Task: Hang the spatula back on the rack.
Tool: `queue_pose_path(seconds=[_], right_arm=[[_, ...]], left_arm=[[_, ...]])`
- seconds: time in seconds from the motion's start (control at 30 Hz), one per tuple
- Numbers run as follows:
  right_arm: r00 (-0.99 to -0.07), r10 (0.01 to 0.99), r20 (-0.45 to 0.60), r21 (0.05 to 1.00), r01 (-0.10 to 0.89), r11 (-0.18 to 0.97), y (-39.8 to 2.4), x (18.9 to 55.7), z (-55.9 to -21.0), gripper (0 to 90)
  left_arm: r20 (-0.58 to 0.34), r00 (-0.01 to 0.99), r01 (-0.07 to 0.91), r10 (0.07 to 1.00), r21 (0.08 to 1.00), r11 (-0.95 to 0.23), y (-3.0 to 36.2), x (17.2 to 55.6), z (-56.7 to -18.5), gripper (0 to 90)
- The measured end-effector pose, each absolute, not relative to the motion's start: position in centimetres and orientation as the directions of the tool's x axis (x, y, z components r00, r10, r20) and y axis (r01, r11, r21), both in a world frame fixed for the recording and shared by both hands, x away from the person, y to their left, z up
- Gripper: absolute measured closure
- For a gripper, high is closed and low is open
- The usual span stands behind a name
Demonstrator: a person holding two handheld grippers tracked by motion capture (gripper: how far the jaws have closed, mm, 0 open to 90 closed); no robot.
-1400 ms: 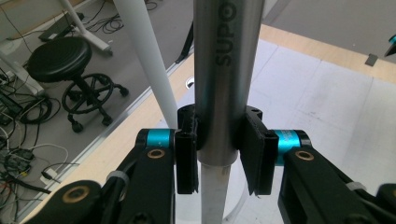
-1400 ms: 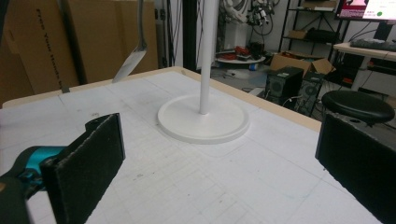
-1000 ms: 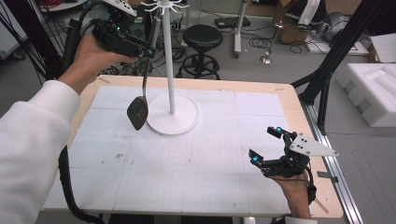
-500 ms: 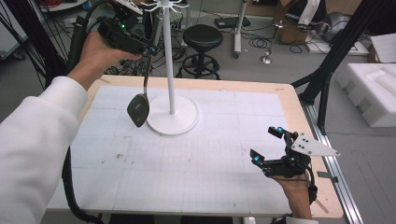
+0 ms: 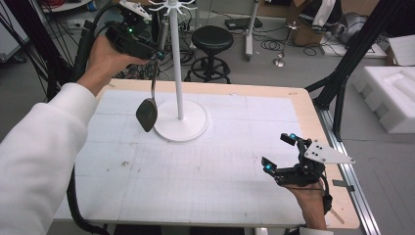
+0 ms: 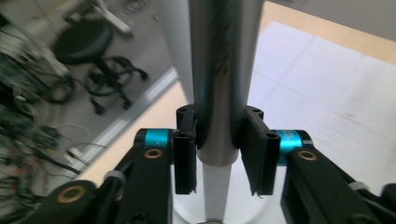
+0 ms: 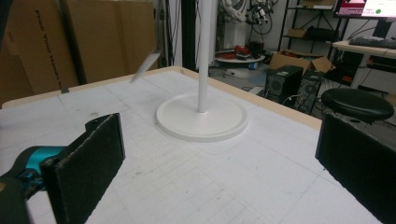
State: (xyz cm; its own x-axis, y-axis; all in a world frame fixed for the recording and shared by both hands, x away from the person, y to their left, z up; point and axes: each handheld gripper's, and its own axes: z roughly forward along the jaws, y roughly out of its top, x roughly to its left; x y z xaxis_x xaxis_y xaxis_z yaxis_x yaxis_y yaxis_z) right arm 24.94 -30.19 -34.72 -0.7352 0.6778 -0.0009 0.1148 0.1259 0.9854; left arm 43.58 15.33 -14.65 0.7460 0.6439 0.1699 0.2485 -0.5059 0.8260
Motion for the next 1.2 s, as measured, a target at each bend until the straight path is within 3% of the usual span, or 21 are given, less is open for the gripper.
queue_pose_path(seconds=[0.4,0.73,1.2], right_arm=[[-0.726,0.688,-0.017,0.987,0.098,0.127,-30.6,24.8,-34.3,0.4],[-0.734,0.679,-0.020,0.986,0.100,0.137,-30.1,24.8,-34.2,0.4],[-0.734,0.679,-0.016,0.984,0.108,0.140,-29.6,24.6,-34.4,0.4]], left_arm=[[0.109,0.808,0.206,0.578,0.868,-0.451,18.3,40.4,-16.0,35.5],[0.057,0.858,0.182,0.510,0.896,-0.405,20.4,36.6,-19.1,1.7],[0.072,0.867,0.104,0.494,0.942,-0.319,24.6,29.5,-26.4,1.7]])
